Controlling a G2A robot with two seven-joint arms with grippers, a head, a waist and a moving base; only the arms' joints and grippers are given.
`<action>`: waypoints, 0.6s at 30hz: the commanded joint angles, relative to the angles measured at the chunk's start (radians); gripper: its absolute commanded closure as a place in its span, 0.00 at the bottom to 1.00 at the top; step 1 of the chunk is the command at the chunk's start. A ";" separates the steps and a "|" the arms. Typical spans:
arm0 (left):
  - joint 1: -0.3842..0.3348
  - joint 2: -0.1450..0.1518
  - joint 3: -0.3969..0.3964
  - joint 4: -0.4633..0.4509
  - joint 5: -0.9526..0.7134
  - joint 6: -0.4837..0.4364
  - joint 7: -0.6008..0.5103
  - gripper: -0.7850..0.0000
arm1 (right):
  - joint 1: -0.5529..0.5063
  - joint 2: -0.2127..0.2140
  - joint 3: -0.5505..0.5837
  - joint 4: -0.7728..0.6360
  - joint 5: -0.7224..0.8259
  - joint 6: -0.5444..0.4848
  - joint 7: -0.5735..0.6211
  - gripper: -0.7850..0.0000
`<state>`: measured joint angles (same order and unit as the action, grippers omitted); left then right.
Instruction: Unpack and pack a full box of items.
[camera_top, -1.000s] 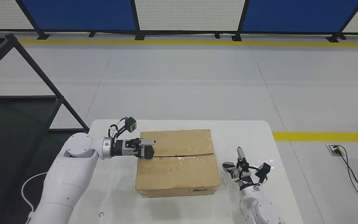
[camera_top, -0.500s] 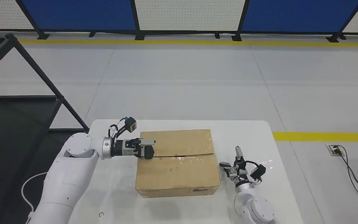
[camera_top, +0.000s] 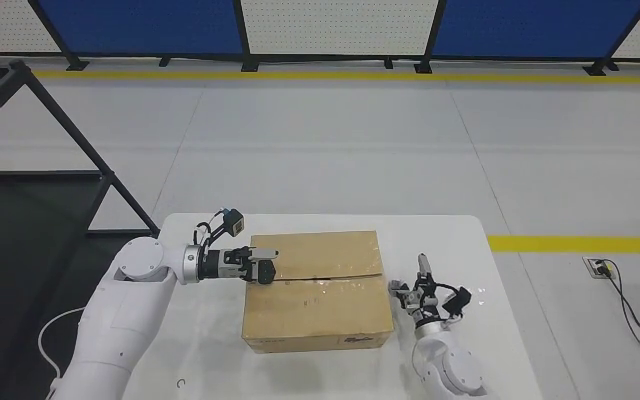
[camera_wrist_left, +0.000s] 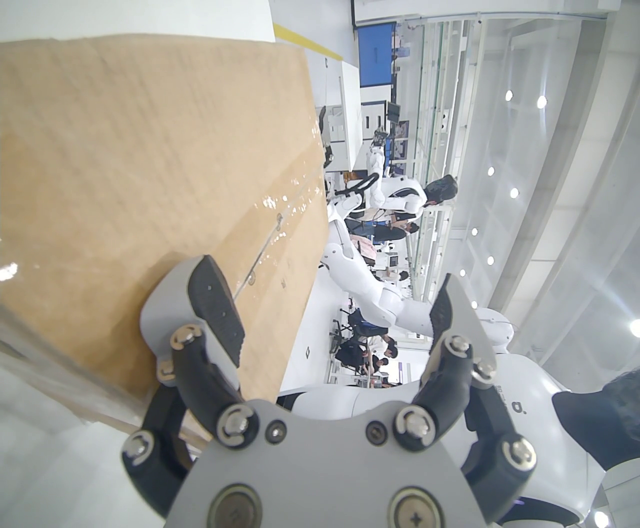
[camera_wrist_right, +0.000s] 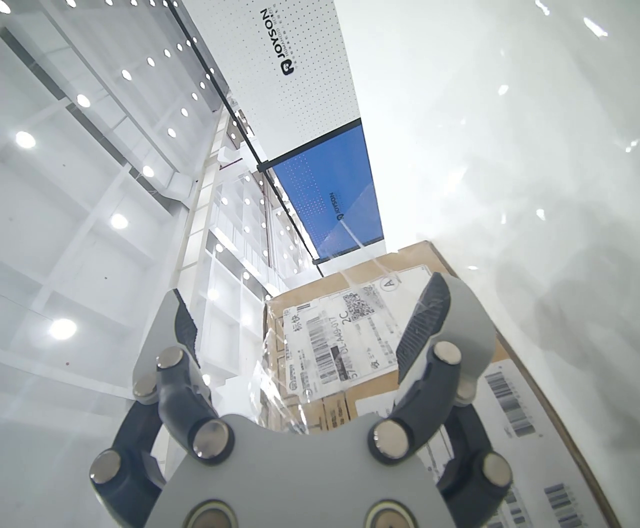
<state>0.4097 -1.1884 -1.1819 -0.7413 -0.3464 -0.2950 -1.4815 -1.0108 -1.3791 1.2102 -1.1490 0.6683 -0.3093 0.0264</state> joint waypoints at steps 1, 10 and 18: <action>0.000 0.000 0.000 0.000 0.000 0.000 0.000 0.00 | 0.002 -0.002 0.003 0.006 0.002 -0.009 0.002 0.00; 0.000 0.000 0.000 0.000 0.000 0.000 0.000 0.00 | -0.071 0.005 0.060 -0.048 -0.024 -0.025 0.016 0.00; 0.000 0.000 0.000 0.000 0.000 0.000 0.000 0.00 | -0.167 0.016 0.142 -0.159 -0.033 -0.038 0.004 0.00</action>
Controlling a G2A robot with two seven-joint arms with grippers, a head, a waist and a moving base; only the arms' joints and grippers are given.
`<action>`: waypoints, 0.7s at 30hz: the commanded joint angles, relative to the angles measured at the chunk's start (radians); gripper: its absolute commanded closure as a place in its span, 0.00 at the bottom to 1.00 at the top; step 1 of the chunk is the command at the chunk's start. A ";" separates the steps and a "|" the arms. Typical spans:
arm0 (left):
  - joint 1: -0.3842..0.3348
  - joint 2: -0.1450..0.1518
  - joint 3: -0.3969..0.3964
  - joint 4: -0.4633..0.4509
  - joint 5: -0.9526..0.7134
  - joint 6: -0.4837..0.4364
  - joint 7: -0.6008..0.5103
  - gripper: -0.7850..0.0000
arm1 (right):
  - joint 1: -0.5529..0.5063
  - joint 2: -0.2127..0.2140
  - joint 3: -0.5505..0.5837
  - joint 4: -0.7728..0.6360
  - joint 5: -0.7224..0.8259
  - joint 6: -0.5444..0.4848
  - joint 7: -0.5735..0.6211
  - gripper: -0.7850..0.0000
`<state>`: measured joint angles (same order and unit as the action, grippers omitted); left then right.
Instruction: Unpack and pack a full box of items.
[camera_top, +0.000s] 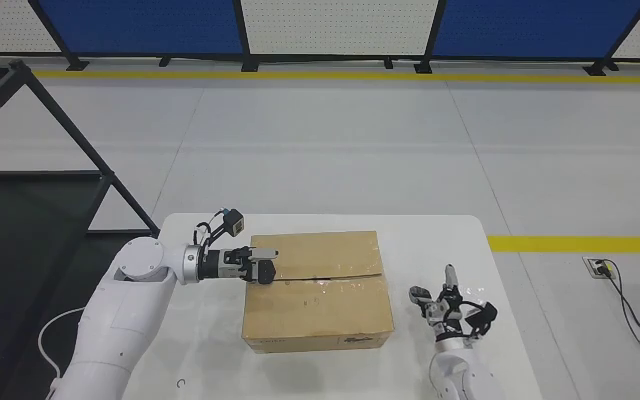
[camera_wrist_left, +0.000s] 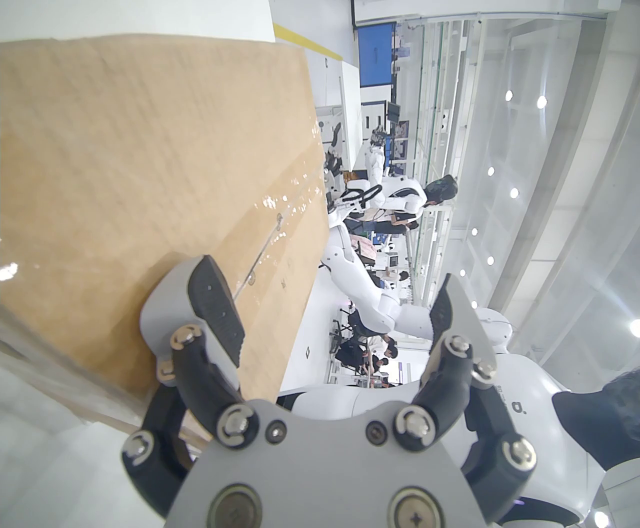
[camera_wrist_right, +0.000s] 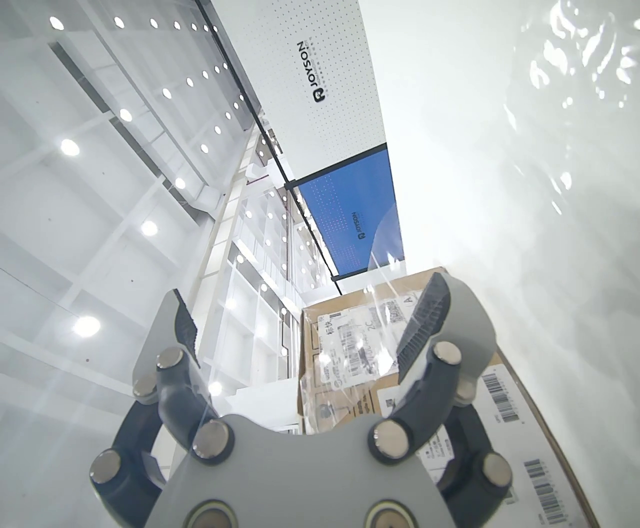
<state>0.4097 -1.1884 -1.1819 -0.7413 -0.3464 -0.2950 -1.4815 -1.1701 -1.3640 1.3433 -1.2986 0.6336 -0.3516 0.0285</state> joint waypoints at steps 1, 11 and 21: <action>0.000 0.000 0.000 0.000 0.000 0.000 0.000 0.00 | -0.016 0.002 0.018 -0.018 0.005 0.021 0.000 0.00; 0.000 0.000 0.000 0.000 0.000 0.000 0.000 0.00 | 0.001 0.004 0.032 0.003 0.005 0.151 0.038 0.00; 0.000 0.000 0.000 0.000 0.000 0.000 0.000 0.00 | 0.045 -0.011 0.022 0.052 0.022 0.032 0.052 0.00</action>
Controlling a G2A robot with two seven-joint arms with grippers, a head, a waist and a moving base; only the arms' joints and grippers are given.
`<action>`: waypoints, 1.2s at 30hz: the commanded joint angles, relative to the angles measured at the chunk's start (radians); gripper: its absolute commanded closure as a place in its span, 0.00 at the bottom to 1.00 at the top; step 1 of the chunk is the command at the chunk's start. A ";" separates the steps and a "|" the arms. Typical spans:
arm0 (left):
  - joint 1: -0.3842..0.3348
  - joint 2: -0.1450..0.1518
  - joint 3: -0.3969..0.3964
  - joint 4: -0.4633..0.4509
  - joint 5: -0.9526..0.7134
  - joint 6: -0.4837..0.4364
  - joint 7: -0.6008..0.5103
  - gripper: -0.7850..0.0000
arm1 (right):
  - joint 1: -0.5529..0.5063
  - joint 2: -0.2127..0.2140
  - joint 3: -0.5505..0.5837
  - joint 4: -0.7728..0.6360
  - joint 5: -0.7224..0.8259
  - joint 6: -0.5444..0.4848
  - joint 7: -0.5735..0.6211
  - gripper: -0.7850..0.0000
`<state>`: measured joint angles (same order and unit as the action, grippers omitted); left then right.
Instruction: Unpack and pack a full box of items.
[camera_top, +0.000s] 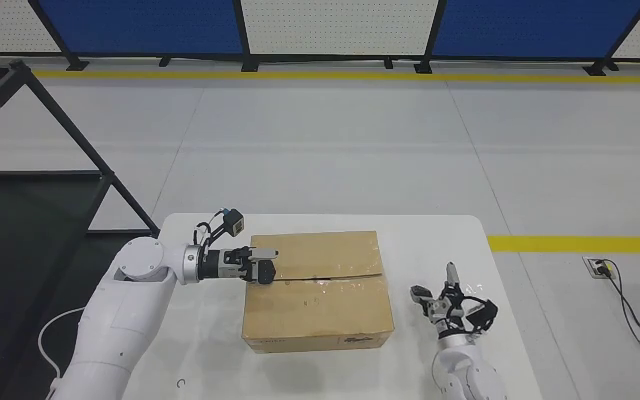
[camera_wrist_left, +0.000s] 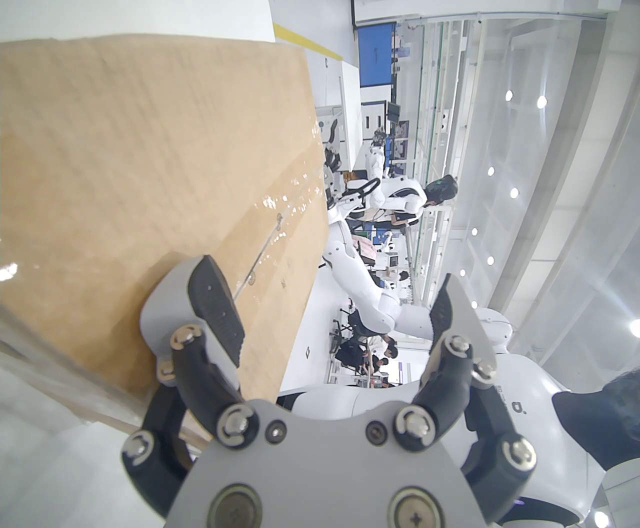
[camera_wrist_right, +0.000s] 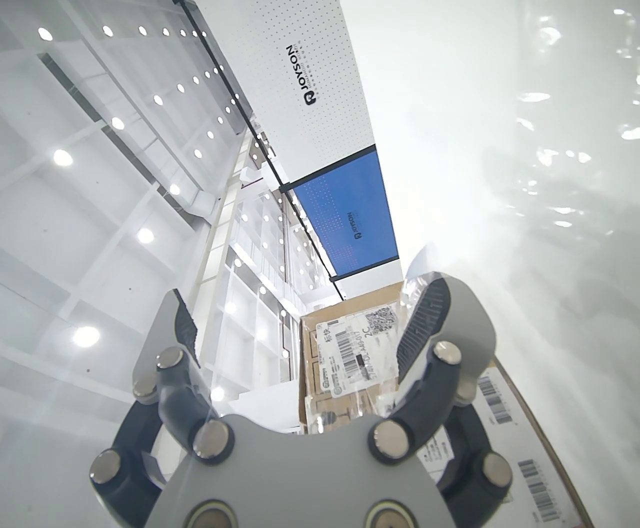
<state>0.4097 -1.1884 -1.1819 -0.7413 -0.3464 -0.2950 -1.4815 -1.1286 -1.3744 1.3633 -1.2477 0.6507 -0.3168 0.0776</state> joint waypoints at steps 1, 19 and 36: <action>0.000 0.000 0.000 0.000 0.000 0.000 0.000 0.00 | 0.006 -0.001 0.004 0.000 0.004 -0.011 0.005 0.00; 0.000 0.000 0.000 0.000 0.000 0.000 0.000 0.00 | -0.043 0.005 0.081 -0.130 0.028 -0.050 0.124 0.00; 0.000 0.000 0.000 0.000 0.000 0.000 0.000 0.00 | -0.131 0.006 0.094 -0.364 -0.068 -0.076 0.120 0.00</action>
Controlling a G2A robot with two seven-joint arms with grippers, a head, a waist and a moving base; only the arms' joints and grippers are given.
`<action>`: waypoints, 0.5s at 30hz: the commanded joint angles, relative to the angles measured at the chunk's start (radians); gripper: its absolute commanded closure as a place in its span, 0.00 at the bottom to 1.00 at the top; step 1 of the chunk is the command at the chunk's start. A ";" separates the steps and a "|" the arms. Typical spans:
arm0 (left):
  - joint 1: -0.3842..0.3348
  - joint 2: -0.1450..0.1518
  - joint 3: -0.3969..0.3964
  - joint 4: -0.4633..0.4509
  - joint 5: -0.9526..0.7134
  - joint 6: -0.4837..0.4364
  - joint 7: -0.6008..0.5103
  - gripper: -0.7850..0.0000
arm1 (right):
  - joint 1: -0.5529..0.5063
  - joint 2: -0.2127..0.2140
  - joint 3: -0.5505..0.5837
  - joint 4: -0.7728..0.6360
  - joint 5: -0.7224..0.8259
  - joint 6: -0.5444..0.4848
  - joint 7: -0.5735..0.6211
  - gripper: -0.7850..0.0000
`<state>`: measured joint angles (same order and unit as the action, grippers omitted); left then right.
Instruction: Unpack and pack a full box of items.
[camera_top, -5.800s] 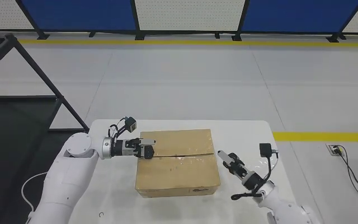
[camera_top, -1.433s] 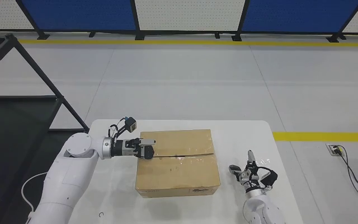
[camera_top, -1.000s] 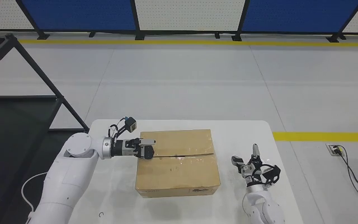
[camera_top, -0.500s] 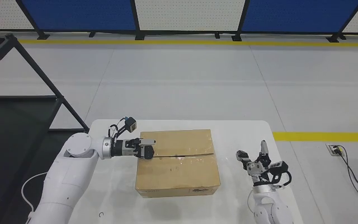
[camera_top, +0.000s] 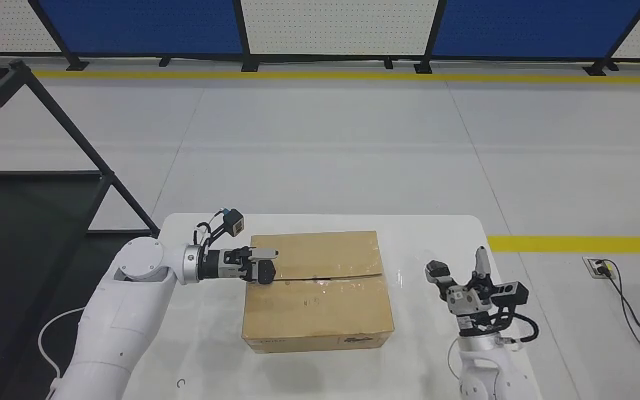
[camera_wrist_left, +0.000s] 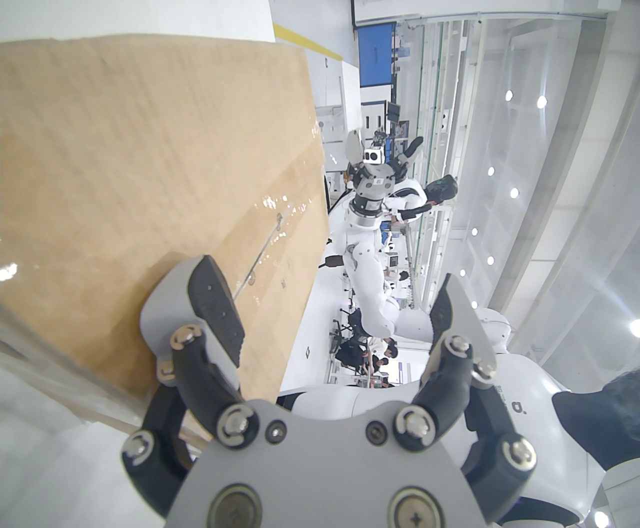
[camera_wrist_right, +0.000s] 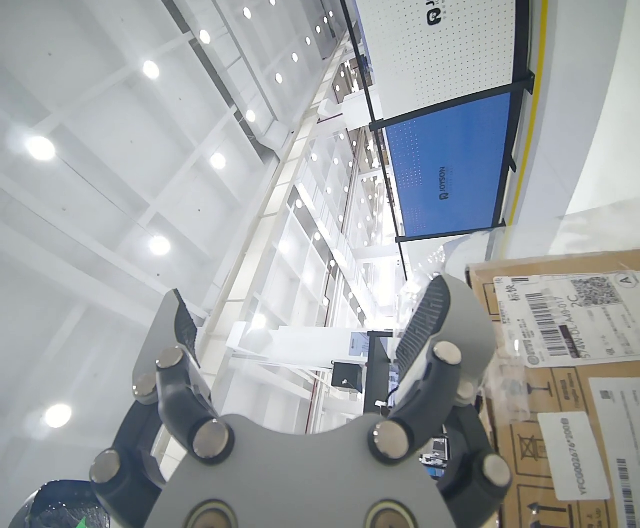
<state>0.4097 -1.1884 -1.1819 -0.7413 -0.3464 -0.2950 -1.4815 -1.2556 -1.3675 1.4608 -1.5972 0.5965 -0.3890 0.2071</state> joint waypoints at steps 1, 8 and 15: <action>0.000 0.000 0.000 0.000 0.000 0.000 0.000 0.00 | -0.009 -0.002 -0.008 -0.031 -0.027 -0.006 -0.021 0.00; 0.000 0.000 0.000 0.000 0.000 0.000 0.000 0.00 | -0.041 -0.006 -0.037 -0.150 -0.153 0.003 -0.088 0.00; 0.070 0.014 -0.025 -0.097 -0.019 0.017 0.061 0.00 | -0.049 -0.010 -0.082 -0.223 -0.335 0.050 -0.163 0.00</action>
<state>0.4706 -1.1776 -1.2018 -0.8253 -0.3633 -0.2807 -1.4213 -1.3050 -1.3770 1.3859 -1.8149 0.2888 -0.3455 0.0535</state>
